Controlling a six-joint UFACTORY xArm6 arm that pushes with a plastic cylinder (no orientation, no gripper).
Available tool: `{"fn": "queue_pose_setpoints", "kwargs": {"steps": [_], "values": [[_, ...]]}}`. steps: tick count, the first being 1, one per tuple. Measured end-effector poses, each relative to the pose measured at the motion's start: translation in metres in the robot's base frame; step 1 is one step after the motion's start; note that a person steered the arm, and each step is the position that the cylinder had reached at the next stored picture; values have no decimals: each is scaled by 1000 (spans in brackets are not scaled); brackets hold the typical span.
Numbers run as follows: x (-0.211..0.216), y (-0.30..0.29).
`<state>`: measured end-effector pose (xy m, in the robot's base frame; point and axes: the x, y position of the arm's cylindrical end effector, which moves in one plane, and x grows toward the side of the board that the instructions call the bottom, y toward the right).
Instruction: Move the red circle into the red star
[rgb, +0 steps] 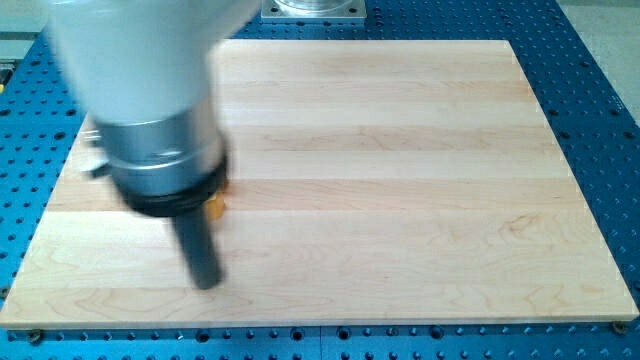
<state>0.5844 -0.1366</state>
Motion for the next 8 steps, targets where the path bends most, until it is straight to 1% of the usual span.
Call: {"fn": "queue_pose_setpoints", "kwargs": {"steps": [1,2,3,4,5,7,8], "values": [[-46,-93],[-95,-107],[-100,-71],[-125,-50],[-150,-43],[-141,-87],[-204,-100]]}}
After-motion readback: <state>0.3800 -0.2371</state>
